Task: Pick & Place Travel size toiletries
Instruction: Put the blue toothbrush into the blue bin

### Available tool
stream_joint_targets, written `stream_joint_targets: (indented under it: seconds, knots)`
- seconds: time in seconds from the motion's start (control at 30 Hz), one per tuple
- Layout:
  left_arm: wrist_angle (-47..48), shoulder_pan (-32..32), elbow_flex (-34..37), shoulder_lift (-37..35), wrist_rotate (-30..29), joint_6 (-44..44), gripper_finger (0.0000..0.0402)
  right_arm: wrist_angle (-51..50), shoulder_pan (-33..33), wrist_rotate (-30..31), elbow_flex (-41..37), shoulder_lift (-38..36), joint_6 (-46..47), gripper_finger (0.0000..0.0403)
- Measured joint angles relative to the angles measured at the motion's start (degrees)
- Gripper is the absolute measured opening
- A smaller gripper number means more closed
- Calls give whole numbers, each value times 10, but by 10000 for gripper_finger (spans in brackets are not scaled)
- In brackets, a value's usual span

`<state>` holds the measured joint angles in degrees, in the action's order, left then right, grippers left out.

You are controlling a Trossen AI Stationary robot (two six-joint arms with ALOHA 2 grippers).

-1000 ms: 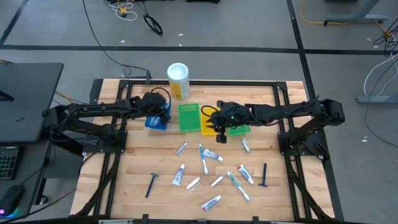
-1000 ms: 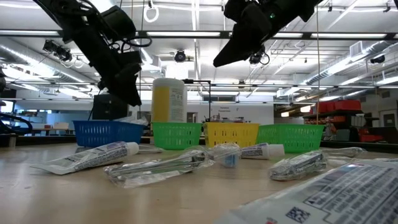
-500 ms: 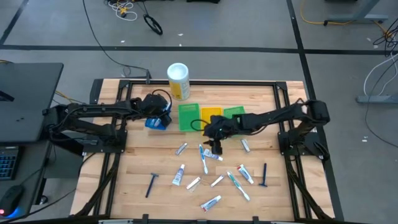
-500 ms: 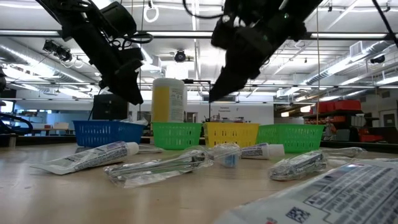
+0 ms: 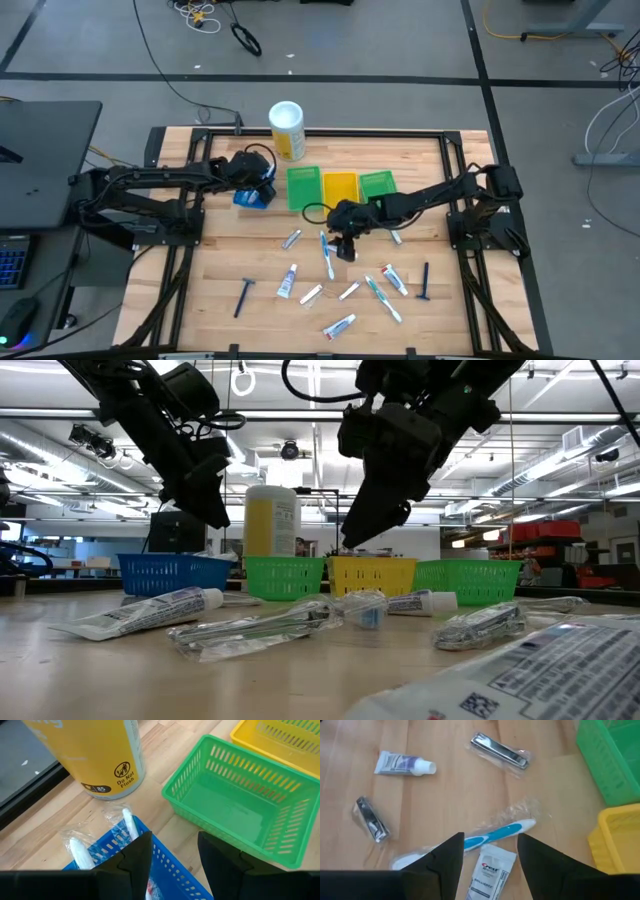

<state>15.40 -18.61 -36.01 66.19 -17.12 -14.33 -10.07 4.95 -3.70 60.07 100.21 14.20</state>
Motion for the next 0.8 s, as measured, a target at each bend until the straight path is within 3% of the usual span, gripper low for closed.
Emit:
stream_joint_targets:
  seconds: [0.53, 0.8]
  knots:
    - [5, 0, 0, 0, 2, -4, 167, 51, 10, 34, 0, 100, 79, 195]
    - [6, 0, 0, 0, 1, -1, 167, 50, 15, 33, 1, 95, 67, 195]
